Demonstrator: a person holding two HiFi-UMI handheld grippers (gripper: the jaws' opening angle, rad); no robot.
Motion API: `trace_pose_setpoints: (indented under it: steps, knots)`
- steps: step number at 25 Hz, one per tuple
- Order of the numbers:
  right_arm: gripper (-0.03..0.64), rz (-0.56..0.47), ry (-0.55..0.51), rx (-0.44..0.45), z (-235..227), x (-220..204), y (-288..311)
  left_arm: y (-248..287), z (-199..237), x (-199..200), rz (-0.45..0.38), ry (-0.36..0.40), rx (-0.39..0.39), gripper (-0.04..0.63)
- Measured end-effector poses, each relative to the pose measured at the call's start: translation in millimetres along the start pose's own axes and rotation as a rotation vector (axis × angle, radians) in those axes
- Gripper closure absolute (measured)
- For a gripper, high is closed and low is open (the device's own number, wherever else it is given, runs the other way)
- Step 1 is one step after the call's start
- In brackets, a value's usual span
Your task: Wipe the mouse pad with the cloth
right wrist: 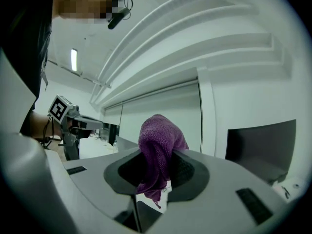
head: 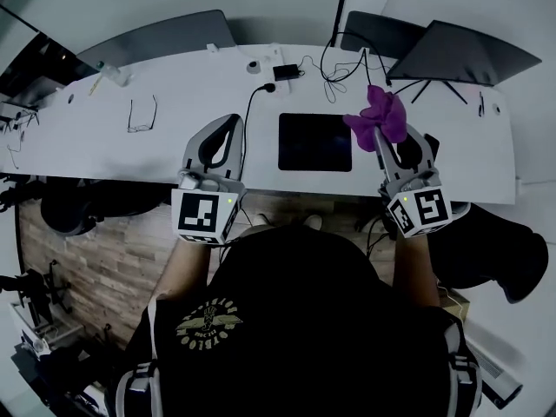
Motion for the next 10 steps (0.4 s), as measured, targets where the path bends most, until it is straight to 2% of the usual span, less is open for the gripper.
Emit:
trace_pose_setpoints:
  steps: [5, 10]
  knots:
    - [0.508, 0.001, 0.03, -0.068, 14, 3, 2, -2, 20, -1, 0.037, 0.011, -0.061, 0.594]
    - [0.509, -0.02, 0.055, -0.093, 33, -6, 15, -10, 53, -11, 0.021, 0.005, -0.045, 0.594]
Point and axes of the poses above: the fingertips, and each gripper's own axes: y forward along the fingers, z to its left, x out of its top, the point moved 6 cm from there along -y, backward along the fingers, and after that the axes turned 13 degrees about x, right-handed, at the moved point
